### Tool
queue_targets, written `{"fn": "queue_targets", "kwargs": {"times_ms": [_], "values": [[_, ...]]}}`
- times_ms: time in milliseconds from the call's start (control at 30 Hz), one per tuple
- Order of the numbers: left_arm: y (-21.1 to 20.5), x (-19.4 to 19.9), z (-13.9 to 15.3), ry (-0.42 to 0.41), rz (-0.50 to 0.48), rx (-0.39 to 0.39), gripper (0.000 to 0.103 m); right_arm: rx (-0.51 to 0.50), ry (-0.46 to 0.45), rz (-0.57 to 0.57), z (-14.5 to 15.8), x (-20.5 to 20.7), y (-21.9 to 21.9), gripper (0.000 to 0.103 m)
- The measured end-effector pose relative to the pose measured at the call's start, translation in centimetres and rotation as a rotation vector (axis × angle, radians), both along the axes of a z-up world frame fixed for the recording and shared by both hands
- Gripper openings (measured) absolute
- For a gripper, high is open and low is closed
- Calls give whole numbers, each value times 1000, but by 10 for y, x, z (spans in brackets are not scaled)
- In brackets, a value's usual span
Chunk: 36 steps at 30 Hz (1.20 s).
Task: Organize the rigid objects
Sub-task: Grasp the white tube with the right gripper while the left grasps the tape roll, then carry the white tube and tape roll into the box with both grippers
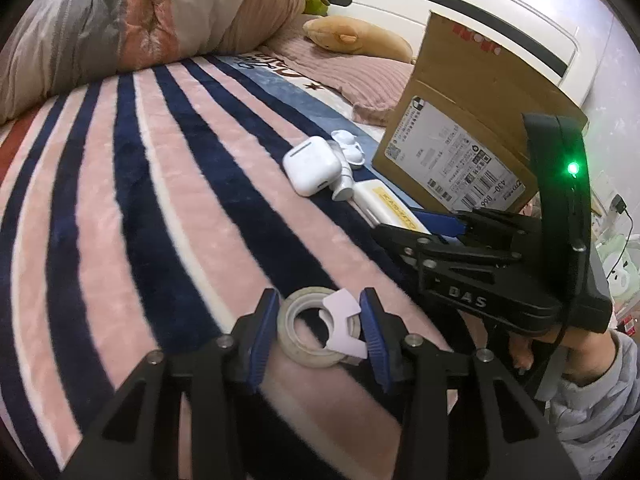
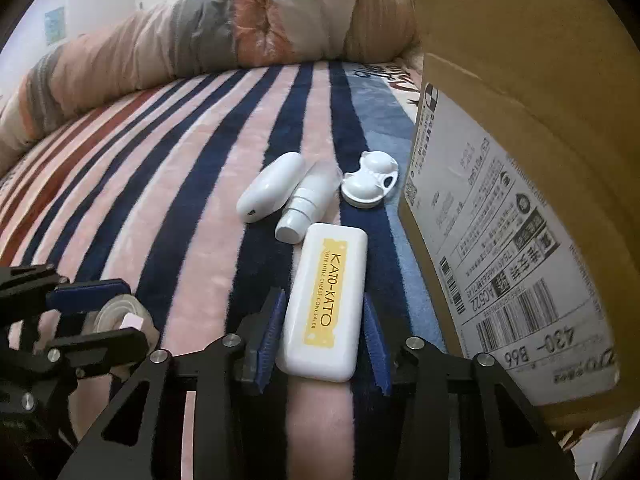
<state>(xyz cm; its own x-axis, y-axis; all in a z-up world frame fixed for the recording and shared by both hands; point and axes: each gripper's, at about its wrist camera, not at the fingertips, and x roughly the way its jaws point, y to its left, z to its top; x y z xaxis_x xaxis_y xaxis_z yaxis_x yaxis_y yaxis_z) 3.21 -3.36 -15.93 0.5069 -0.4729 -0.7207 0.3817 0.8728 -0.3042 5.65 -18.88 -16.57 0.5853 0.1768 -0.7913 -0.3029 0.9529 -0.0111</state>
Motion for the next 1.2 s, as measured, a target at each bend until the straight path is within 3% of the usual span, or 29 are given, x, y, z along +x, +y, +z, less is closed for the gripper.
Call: {"fn": "queue_targets", "kwargs": {"times_ms": [267,367,467,600,767,900,1000,1200], "values": [[28,-4,16,-34,90,8,39,47,9,119,8,-19,4,32],[34,-5,19,-38,125,34,39,20,53,118,1,-12,11,31],[37,-9,27,-49,136,39,39,29,26,116,1,-11,13,31],[37,-17,64,-123,144,54,39,66,-40,185,22,-22,20,31],[28,-29,132,-244,148,67,39,176,-151,289,83,-44,12,31],[1,-32,180,-320,92,51,39,260,-268,323,139,-60,-17,31],[-32,-25,206,-352,25,31,39,297,-345,282,170,-60,-57,31],[-123,15,219,-325,-118,58,39,200,-338,126,180,-30,-129,31]]}}
